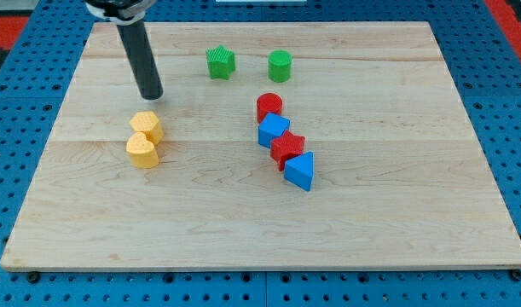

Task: Move the green blocks diagonal to each other

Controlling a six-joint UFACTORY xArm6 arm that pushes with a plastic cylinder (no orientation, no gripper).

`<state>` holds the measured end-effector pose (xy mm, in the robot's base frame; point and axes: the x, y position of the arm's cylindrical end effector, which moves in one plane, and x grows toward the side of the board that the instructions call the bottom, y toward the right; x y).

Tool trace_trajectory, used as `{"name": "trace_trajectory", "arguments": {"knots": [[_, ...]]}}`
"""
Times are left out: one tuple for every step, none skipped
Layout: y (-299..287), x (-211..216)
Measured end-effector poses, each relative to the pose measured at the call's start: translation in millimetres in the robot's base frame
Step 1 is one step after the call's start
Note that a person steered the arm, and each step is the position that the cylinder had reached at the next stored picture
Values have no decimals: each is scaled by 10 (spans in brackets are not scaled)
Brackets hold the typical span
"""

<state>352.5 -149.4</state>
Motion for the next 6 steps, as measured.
{"name": "trace_trajectory", "arguments": {"knots": [[480, -141], [1115, -142], [1749, -168], [2375, -355], [2513, -790], [1938, -1047]]}}
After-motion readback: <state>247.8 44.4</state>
